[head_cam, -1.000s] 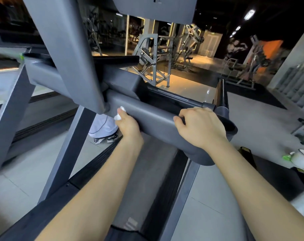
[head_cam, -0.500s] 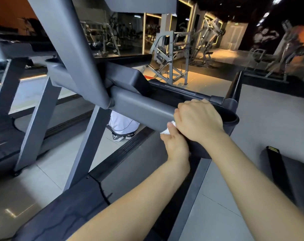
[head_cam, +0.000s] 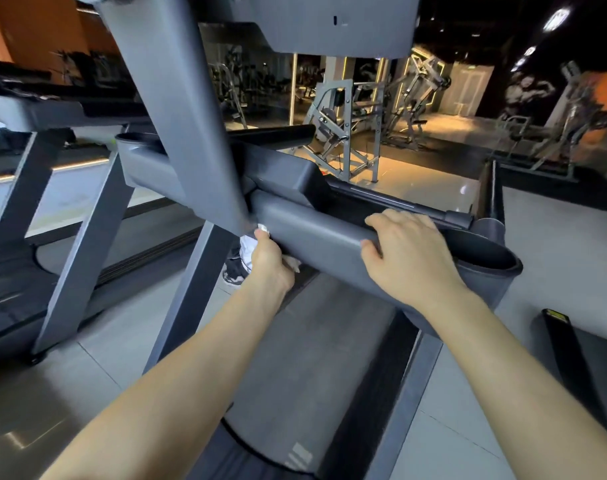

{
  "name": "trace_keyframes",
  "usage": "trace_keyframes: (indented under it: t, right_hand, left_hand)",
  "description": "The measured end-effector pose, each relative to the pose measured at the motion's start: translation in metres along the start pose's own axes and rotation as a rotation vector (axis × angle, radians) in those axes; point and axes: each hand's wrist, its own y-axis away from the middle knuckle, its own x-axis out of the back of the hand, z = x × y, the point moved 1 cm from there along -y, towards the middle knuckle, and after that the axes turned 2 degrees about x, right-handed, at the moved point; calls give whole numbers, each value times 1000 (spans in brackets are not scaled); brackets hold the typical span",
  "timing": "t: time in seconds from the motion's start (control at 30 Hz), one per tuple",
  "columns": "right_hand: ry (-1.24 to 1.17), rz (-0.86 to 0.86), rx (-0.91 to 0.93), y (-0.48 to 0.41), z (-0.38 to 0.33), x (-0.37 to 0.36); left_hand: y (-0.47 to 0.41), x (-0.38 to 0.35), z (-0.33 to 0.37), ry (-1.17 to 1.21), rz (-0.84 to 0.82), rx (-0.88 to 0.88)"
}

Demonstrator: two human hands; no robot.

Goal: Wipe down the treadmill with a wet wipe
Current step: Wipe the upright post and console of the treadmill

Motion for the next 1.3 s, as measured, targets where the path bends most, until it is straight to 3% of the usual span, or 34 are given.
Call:
trace_keyframes:
  t: [0.13, 0.23, 0.33, 0.43, 0.57, 0.73, 1.0, 1.1, 1.2, 1.3]
  right_hand:
    - [-170, 27, 58, -21, -60, -21]
    - [-253, 55, -2, -38, -102, -35]
    - [-349, 56, -225, -52, -144, -51]
    - [-411, 53, -434, -66, -178, -68]
    - [-539, 29, -664, -85, -193, -77]
    - [-737, 90, -833, -100, -194, -80]
    - [-737, 111, -930, -114, -191, -82]
    - [-718, 139, -903, -112, -200, -84]
    - [-566, 353, -818, -107, -218, -74]
    - [-576, 564, -707, -109, -232, -55]
  left_hand:
    - [-19, 25, 14, -20, -172, 79]
    - [-49, 50, 30, -117, -253, 165]
    - [-83, 71, 66, -237, -298, 192]
    - [-115, 89, 101, -428, -225, 185]
    - [-126, 88, 124, -255, -374, 360]
    - [-134, 95, 130, -124, -414, 458]
    - [-180, 95, 193, -343, -446, 302]
    - [-203, 105, 205, -274, -314, 255]
    - [-200, 102, 209, -192, -313, 133]
    - [-172, 90, 202, -375, -431, -122]
